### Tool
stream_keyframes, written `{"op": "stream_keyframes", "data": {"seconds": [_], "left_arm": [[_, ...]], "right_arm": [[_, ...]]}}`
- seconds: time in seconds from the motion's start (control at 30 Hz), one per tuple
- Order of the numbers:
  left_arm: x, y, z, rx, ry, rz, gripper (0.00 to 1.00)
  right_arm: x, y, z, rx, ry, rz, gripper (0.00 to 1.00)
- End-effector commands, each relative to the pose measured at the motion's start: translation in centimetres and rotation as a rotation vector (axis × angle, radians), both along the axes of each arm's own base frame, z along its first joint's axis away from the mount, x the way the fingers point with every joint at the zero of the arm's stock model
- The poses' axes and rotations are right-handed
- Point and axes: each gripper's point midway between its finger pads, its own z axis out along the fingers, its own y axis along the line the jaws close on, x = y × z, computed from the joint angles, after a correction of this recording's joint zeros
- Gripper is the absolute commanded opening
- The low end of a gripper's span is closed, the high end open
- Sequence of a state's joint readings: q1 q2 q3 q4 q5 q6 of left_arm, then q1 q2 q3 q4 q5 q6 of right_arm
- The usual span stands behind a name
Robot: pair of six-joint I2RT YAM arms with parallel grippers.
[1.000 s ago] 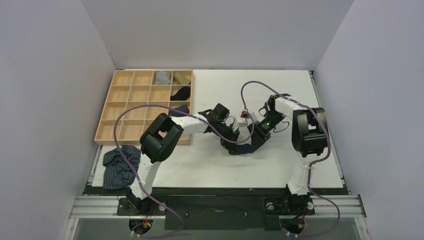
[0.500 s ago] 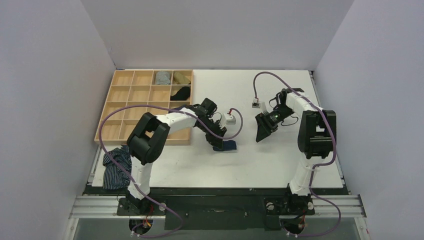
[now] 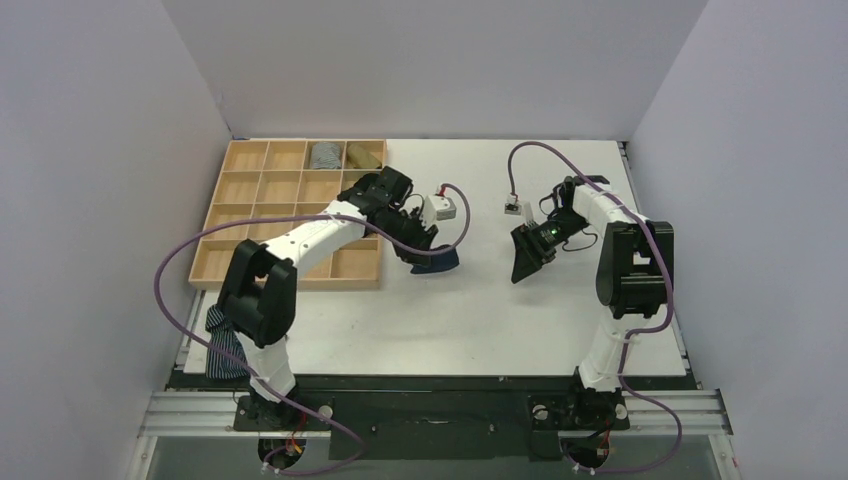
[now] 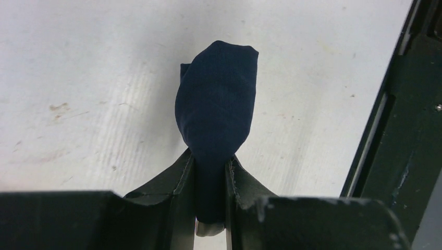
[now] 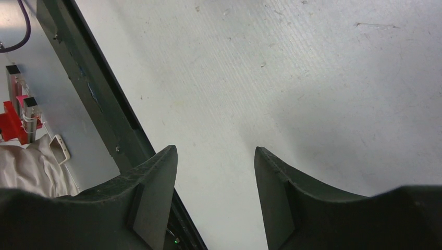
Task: Roll the underwear
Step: Pick up the underwear from the center of the board, then place the underwear in the storage box.
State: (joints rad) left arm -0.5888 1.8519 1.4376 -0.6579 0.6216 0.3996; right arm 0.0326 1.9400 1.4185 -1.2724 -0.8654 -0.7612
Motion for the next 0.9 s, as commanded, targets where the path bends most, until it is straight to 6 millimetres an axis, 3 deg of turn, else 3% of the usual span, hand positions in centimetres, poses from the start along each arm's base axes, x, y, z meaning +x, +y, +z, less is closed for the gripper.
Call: {"op": "stream_keyframes", "data": {"seconds": [0.0, 0.13, 0.3, 0.47, 0.63, 0.87], "left_arm": [[2.5, 1.8, 4.8, 0.015, -0.155, 0.090, 0.00], [4.7, 4.8, 6.2, 0.090, -0.256, 0.197, 0.00], [7.7, 10.6, 7.5, 0.224, -0.393, 0.382, 0.00], [9.7, 16.9, 9.9, 0.325, -0.544, 0.567, 0.00], [10.2, 22.3, 10.6, 0.442, -0.638, 0.672, 0.00], [13.0, 26.6, 10.7, 0.506, -0.725, 0.740, 0.00]], "right_arm": [[0.2, 0.7, 1.5, 0.052, -0.039, 0.006, 0.52], [0.2, 0.8, 1.5, 0.055, -0.041, 0.009, 0.52], [0.3, 0.9, 1.6, 0.062, -0.046, 0.009, 0.52], [0.4, 1.0, 1.8, 0.067, -0.050, 0.006, 0.52], [0.5, 1.0, 1.8, 0.070, -0.053, 0.002, 0.52], [0.5, 1.0, 1.5, 0.069, -0.041, 0.002, 0.52]]}}
